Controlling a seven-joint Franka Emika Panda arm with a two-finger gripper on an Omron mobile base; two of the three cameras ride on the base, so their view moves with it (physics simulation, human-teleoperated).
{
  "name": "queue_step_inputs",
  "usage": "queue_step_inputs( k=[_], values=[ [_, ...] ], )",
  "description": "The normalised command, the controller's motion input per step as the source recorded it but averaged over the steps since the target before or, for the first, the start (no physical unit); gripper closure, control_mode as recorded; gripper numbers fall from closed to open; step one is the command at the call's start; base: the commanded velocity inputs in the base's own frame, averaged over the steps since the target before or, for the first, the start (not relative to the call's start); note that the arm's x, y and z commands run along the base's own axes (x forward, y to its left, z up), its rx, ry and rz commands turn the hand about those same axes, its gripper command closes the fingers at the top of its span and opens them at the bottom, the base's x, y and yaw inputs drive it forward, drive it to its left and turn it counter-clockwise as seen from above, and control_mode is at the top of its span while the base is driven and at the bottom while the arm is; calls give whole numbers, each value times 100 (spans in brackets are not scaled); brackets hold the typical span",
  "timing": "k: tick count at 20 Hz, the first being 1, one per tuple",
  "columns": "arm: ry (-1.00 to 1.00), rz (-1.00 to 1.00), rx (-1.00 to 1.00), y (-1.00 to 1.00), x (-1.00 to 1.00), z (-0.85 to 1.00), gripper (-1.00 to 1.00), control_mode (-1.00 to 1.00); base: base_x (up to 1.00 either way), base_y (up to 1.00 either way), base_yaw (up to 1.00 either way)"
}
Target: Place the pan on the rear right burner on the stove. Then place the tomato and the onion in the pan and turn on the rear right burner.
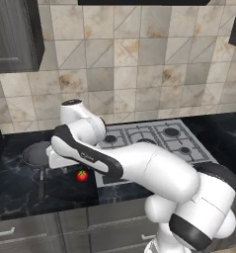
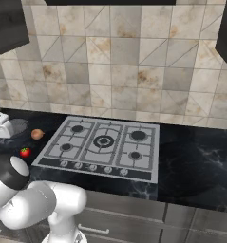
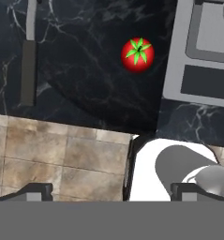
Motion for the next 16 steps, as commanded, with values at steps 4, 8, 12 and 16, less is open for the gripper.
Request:
queue_step_inputs(
  k=[4,8,12,16],
  values=[
    [0,0,0,8,0,-27,-100,-100,0,0,0],
    [0,0,0,10,0,-22,-100,-100,0,0,0],
    [0,0,0,18,0,-12,-100,-100,0,0,0],
    [0,0,0,22,0,-5,-100,-100,0,0,0]
  ],
)
